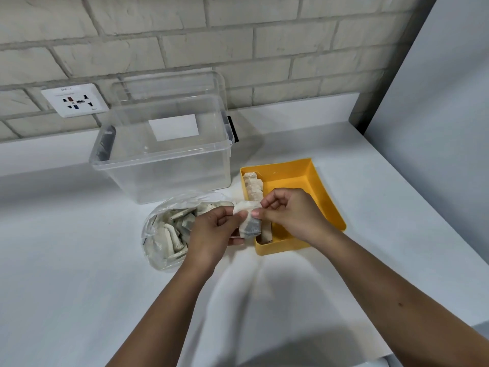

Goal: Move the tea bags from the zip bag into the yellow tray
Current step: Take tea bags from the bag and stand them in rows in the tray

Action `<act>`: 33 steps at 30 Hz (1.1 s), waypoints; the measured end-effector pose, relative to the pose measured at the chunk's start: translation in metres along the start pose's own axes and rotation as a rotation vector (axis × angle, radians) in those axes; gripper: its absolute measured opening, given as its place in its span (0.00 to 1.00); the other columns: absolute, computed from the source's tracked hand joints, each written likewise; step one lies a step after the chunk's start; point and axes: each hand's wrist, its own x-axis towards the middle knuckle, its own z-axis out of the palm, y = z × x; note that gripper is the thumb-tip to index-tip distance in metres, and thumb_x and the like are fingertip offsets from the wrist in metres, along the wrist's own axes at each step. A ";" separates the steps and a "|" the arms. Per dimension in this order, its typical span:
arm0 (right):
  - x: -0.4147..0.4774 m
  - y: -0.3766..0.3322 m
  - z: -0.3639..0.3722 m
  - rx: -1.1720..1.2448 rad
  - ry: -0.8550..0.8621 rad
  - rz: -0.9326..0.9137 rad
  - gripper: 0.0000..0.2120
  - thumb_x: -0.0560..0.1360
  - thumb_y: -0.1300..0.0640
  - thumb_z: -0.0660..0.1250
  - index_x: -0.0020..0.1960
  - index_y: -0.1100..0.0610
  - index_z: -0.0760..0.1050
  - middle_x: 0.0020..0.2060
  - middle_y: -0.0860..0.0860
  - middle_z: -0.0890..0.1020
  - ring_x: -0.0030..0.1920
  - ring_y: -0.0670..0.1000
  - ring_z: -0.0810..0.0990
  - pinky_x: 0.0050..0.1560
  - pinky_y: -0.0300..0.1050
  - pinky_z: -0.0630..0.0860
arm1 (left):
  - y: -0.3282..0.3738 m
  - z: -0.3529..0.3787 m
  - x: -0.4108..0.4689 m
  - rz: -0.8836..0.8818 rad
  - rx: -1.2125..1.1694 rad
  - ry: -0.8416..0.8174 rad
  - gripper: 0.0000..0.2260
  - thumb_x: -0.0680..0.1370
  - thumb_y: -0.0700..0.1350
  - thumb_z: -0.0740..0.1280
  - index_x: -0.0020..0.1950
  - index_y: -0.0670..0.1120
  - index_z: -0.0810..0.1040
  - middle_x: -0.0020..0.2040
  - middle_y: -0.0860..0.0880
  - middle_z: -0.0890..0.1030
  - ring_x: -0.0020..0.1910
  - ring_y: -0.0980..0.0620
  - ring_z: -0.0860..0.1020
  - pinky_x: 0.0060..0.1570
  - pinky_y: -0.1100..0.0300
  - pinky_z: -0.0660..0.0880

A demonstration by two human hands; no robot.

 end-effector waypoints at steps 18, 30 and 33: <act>0.012 0.023 -0.035 -0.135 -0.062 0.107 0.06 0.68 0.57 0.78 0.41 0.54 0.82 0.37 0.50 0.85 0.39 0.47 0.83 0.46 0.42 0.79 | 0.004 -0.017 0.003 0.008 0.003 0.119 0.03 0.78 0.41 0.71 0.47 0.42 0.84 0.35 0.49 0.84 0.33 0.54 0.81 0.36 0.61 0.82; 0.013 0.025 -0.003 -0.295 -0.236 0.175 0.09 0.65 0.53 0.80 0.40 0.52 0.81 0.30 0.40 0.78 0.34 0.40 0.76 0.36 0.34 0.68 | 0.003 -0.017 0.005 0.007 0.045 0.116 0.04 0.78 0.41 0.71 0.46 0.43 0.84 0.36 0.47 0.84 0.34 0.53 0.81 0.38 0.59 0.82; 0.015 0.026 -0.001 -0.309 -0.232 0.163 0.10 0.65 0.52 0.80 0.41 0.53 0.81 0.30 0.41 0.79 0.34 0.41 0.76 0.37 0.35 0.69 | 0.001 -0.017 0.006 -0.012 0.022 0.115 0.03 0.78 0.41 0.71 0.46 0.43 0.83 0.36 0.47 0.84 0.35 0.51 0.81 0.38 0.59 0.82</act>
